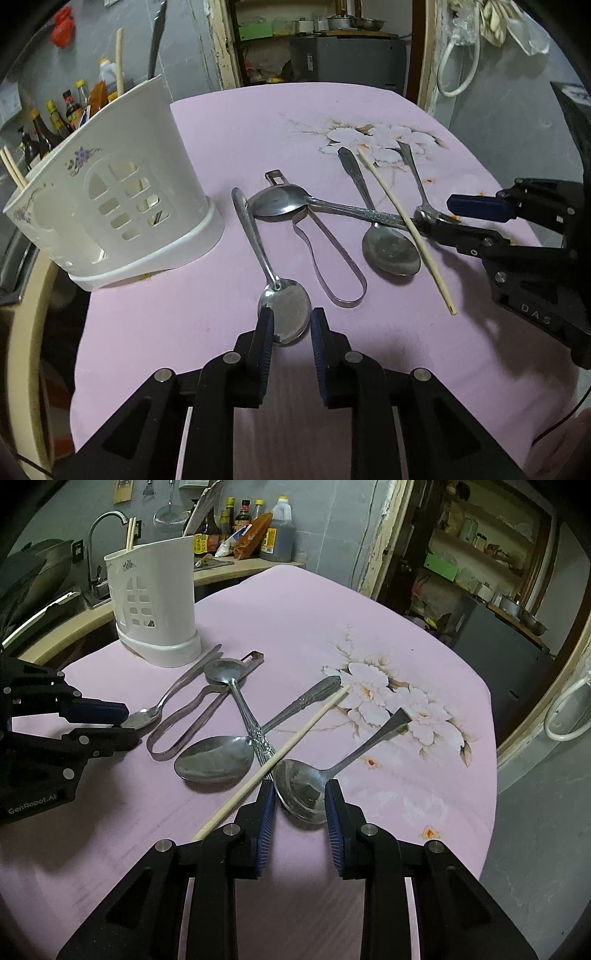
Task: Organize utensils
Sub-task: 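Grasp a steel spoon with the right tool while the left tool grasps another spoon, then carry both spoons to the white caddy and release them inside with both tools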
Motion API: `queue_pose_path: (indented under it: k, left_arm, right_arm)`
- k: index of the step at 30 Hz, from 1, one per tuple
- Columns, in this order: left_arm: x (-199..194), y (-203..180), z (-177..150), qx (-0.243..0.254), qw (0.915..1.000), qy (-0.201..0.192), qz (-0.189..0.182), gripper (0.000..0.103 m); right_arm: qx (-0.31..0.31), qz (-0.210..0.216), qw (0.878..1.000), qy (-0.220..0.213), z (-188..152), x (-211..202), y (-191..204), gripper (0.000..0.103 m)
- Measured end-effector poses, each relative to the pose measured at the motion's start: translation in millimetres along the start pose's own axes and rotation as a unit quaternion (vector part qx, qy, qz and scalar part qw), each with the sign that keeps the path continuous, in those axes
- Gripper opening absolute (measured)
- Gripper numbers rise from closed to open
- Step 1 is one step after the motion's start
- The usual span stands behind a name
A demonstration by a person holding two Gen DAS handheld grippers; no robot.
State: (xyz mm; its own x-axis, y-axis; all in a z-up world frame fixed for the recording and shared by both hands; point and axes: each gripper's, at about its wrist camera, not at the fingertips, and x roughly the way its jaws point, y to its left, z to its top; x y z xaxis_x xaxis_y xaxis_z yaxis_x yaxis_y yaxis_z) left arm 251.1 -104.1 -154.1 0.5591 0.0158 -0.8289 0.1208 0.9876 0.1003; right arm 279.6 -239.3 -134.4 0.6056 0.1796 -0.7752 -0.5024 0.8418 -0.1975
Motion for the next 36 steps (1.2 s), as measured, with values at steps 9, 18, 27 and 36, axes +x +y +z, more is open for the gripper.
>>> queue_pose_path:
  k: [9,18,27,36]
  left_arm:
    - [-15.8,1.8,0.6,0.01,0.9996,-0.026,0.009,0.004]
    - [-59.5,33.1,25.9,-0.068,0.9924,-0.072,-0.073,0.003]
    - [-92.5,49.3,51.1,-0.101,0.9832,-0.083,-0.127,0.002]
    - [-128.3,67.6,65.7,-0.108,0.9741,-0.103,-0.17,0.002]
  right_arm:
    - [0.01,0.007,0.999,-0.033,6.3,-20.3,-1.5,0.004]
    - [0.177,0.086,0.979,-0.062,19.9,-52.6,-37.8,0.003]
    - [0.238,0.126,0.958,-0.099,40.9,-86.3,-32.8,0.003]
    - [0.297,0.156,0.936,-0.104,61.7,-114.4,-21.8,0.003]
